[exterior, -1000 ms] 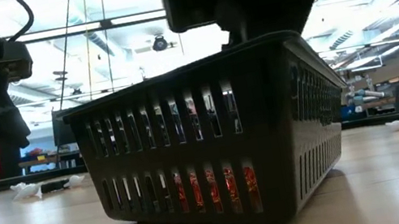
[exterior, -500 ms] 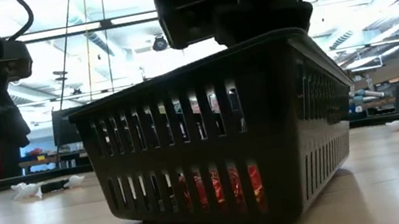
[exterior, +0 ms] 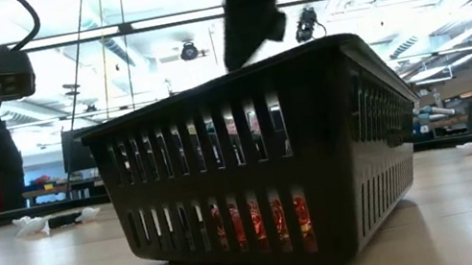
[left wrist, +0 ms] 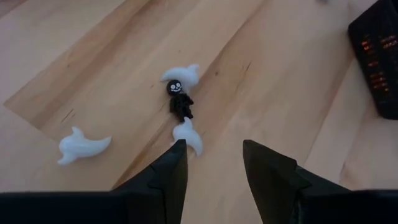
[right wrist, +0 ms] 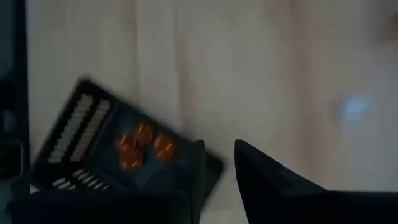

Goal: Sort Halloween decoration
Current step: Put the white ghost toy into the top left black basket

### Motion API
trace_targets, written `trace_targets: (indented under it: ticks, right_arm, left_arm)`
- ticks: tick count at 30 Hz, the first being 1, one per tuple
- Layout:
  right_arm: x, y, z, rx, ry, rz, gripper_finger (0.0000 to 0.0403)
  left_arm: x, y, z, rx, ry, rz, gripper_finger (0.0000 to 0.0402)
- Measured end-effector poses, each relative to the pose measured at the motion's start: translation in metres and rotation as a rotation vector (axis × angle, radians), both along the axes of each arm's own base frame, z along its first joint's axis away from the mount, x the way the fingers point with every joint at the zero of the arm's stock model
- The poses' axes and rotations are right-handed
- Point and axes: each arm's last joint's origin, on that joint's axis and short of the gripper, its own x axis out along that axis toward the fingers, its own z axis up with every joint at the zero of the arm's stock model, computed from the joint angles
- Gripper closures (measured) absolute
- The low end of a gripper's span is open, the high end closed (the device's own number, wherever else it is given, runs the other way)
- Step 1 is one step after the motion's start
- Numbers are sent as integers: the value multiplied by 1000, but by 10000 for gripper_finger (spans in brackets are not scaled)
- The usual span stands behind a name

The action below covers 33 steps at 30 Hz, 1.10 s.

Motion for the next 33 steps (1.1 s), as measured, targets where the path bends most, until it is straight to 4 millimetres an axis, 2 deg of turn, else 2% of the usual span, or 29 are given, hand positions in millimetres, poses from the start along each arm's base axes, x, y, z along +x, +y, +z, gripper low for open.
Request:
trace_targets:
  ticks: [5, 11, 14, 20, 25, 33]
  right_arm:
    - [-8, -34, 44, -36, -143, -2, 310]
    - [-24, -74, 59, -101, -131, -42, 310]
    - [-32, -90, 46, -56, -142, -58, 310]
    - [-44, -104, 1, 0, -129, -48, 303]
    - [-31, -104, -33, -17, -165, -29, 278]
    - [3, -113, -81, -43, -151, -47, 199]
  left_arm:
    - [1, -1, 1, -12, -7, -12, 237]
    - [1, -2, 0, -33, 6, -35, 237]
    - [6, 3, 0, -34, -3, 5, 237]
    - [18, 18, -2, -41, -22, 141, 237]
    - [26, 33, 1, -56, -79, 252, 237]
    - [33, 50, 5, -68, -144, 354, 237]
